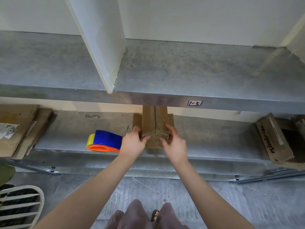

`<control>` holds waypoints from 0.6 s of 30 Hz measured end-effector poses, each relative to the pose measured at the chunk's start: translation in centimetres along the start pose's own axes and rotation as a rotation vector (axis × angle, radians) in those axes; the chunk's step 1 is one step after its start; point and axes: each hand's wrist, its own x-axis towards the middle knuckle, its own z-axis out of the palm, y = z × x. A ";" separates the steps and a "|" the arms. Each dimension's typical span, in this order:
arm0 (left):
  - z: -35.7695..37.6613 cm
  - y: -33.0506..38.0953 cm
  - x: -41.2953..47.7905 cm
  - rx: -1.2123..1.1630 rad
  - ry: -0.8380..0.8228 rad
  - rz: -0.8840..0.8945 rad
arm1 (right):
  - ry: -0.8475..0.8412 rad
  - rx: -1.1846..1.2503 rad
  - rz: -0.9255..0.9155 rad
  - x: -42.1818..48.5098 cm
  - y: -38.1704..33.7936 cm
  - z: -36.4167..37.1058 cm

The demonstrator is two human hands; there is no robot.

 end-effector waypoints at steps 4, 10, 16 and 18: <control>-0.8 -0.5 0.4 -0.069 -0.143 0.003 | -0.178 0.102 -0.016 1.1 1.2 -1.2; -4.2 -1.3 1.8 -0.096 -0.428 0.225 | -0.343 0.051 -0.094 2.5 1.6 -5.0; -1.4 -0.9 1.6 -0.041 -0.205 0.263 | -0.164 -0.007 -0.062 1.8 1.4 -3.1; -0.8 -1.1 0.9 -0.052 -0.166 0.258 | -0.125 -0.020 -0.056 1.5 1.6 -2.6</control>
